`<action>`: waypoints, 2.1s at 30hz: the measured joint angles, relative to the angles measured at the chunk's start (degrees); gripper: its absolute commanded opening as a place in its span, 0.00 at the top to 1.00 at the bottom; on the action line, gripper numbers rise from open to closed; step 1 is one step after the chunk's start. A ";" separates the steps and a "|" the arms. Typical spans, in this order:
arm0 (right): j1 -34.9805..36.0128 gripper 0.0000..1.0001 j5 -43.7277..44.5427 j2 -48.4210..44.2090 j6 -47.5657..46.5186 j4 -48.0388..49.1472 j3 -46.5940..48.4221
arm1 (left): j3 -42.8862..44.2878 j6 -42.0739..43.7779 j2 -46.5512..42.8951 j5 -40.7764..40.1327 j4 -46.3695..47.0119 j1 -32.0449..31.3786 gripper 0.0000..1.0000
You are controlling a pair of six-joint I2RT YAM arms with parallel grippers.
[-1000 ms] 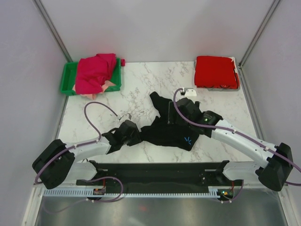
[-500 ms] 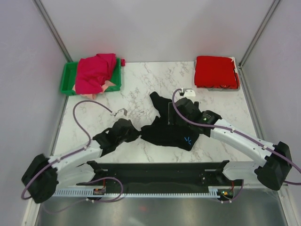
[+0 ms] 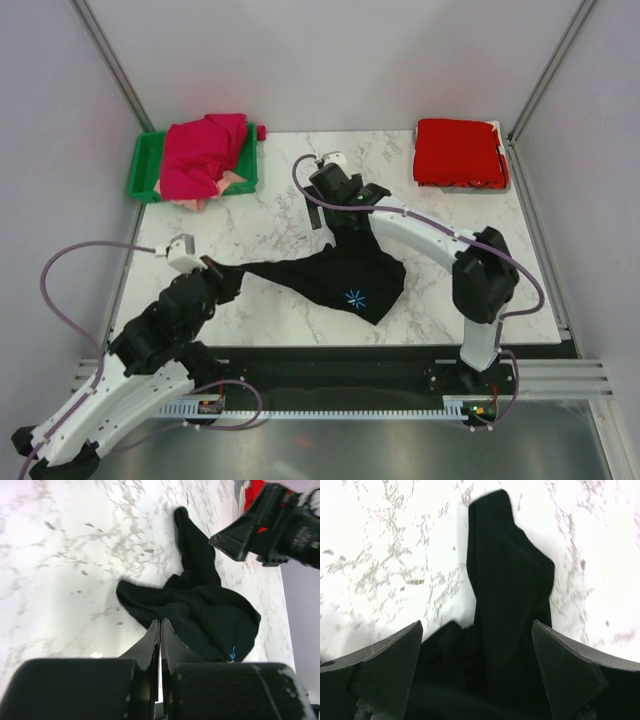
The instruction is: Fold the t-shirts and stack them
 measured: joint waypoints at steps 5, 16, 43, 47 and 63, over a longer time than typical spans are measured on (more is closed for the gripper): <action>-2.82 0.08 -1.11 12.98 -2.80 0.07 9.99 | 0.13 0.02 -9.81 -4.72 -8.24 0.00 0.98; -10.27 1.00 -5.33 25.31 -3.93 -0.07 14.82 | 1.25 0.20 -2.56 -9.22 -12.85 0.00 0.98; -37.16 1.00 1.33 -32.74 -3.13 -18.36 14.84 | 58.97 28.22 32.63 -15.82 -19.28 0.04 0.98; -37.11 1.00 -2.91 -30.51 -1.57 -20.17 8.07 | 57.35 27.87 29.75 -16.15 -21.03 0.07 0.98; -36.44 0.90 -9.55 -11.78 -1.51 -22.27 13.81 | 49.16 25.75 26.75 -21.00 -23.71 0.42 0.98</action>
